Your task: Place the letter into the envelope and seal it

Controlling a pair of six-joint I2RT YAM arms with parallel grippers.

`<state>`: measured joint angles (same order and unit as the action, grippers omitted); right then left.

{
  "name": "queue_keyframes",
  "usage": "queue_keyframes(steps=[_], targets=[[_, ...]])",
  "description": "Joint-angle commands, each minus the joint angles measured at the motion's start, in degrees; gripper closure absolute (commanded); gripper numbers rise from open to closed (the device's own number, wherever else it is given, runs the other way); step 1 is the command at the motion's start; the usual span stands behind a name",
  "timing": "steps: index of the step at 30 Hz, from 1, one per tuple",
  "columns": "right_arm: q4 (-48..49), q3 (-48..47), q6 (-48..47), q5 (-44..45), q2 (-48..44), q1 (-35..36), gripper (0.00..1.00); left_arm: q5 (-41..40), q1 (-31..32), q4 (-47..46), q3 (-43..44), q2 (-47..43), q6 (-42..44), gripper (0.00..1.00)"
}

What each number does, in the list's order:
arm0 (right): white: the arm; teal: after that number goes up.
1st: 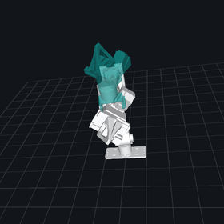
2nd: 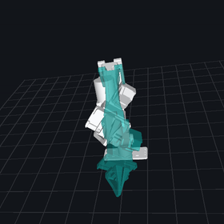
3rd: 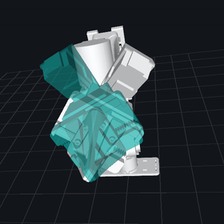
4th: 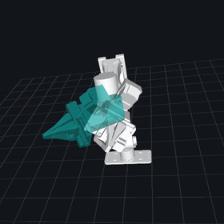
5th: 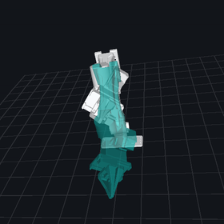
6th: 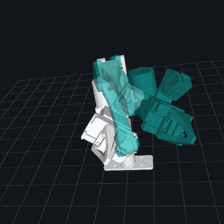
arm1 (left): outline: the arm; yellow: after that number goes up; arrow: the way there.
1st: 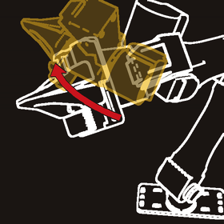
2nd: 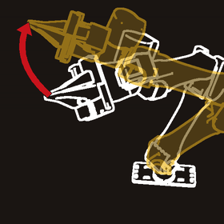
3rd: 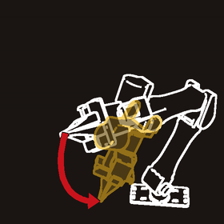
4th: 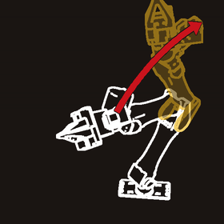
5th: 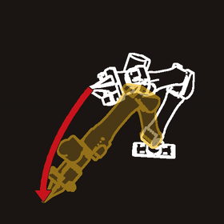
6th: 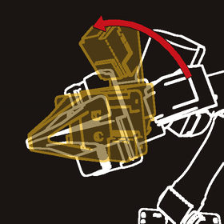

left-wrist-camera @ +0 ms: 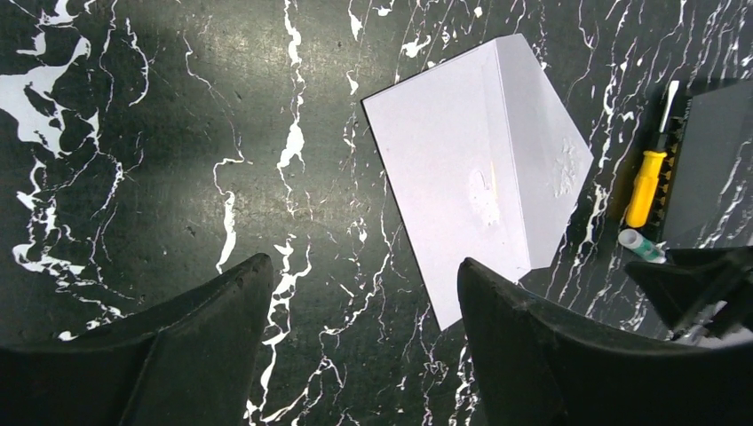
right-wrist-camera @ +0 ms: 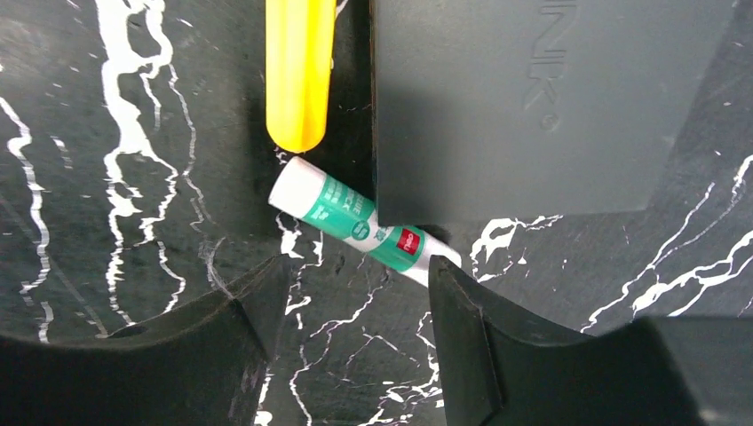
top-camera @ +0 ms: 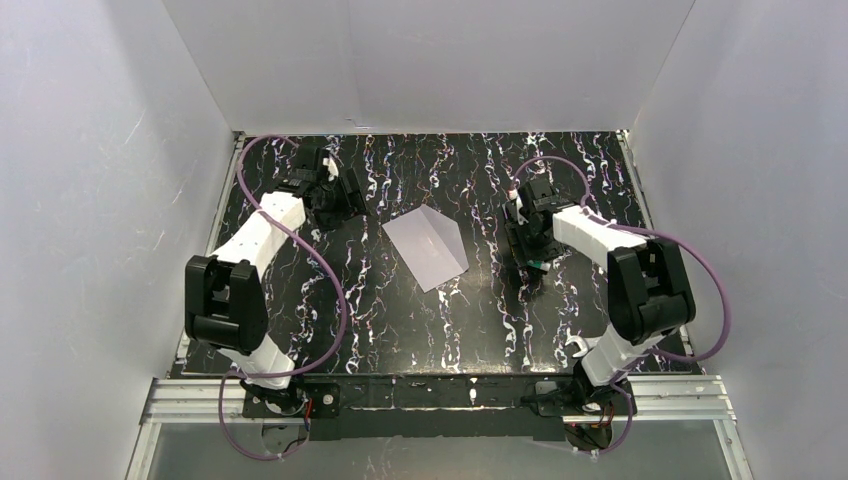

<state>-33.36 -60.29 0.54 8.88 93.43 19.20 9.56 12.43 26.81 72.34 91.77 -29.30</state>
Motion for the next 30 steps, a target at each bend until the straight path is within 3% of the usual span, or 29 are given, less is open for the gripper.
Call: queue_keyframes(steps=[1,6,10,15,18,22,27,30], targets=[[0.1,-2.1,-6.5,0.8,2.6,-0.1,0.34,5.6,-1.9,-0.7,-0.4,0.7,-0.8,0.26],[1.5,-2.0,-10.7,-1.4,5.0,-0.5,0.35,8.0,-4.3,-1.0,-0.3,1.1,-1.4,0.26],[-0.8,-2.8,-12.4,-6.5,6.7,-0.5,0.42,9.5,-5.0,-1.4,0.2,1.1,-1.6,0.27],[-0.3,-2.0,-10.3,-8.5,5.9,0.1,0.77,11.2,-5.0,-2.7,0.2,0.3,-1.6,0.27],[1.3,-0.9,-9.9,-10.7,4.3,1.1,0.85,12.0,-5.0,-2.7,0.6,-0.2,-1.5,0.27],[4.1,-1.2,-8.8,-18.7,-1.2,2.1,0.87,17.8,-5.0,-4.4,0.7,-0.8,-2.4,0.25],[12.9,-1.8,-5.5,-34.2,-8.3,4.1,0.83,34.5,-2.7,-13.1,-0.5,-0.5,-6.2,0.18],[19.2,-2.9,-2.8,-38.2,-9.0,6.9,0.82,42.2,0.8,-17.0,-0.1,0.7,-7.1,0.13]])
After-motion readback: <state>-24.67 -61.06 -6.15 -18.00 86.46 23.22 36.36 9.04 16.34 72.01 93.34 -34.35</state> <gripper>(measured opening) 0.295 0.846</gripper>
